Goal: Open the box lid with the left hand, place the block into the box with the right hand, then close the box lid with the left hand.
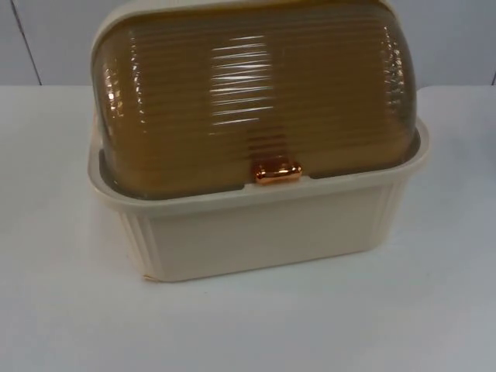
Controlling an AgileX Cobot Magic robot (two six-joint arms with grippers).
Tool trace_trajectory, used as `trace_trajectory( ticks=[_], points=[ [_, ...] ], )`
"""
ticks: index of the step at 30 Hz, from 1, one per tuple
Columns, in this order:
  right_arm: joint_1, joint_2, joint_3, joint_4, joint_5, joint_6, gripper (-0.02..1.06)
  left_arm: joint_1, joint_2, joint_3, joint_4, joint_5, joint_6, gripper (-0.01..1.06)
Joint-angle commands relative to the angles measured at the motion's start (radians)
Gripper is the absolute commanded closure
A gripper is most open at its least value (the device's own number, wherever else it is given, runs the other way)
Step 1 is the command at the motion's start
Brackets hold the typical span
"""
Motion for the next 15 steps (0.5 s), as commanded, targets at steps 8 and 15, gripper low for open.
trace_trajectory(
  ticks=[8, 15],
  points=[
    [0.004, -0.012, 0.007, 0.001, -0.008, -0.015, 0.00, 0.417, 0.014, 0.003, -0.176, -0.041, -0.146, 1.05],
    [0.004, -0.012, 0.007, 0.001, -0.015, -0.015, 0.00, 0.494, 0.122, 0.003, -0.186, 0.070, -0.178, 1.05]
  ],
)
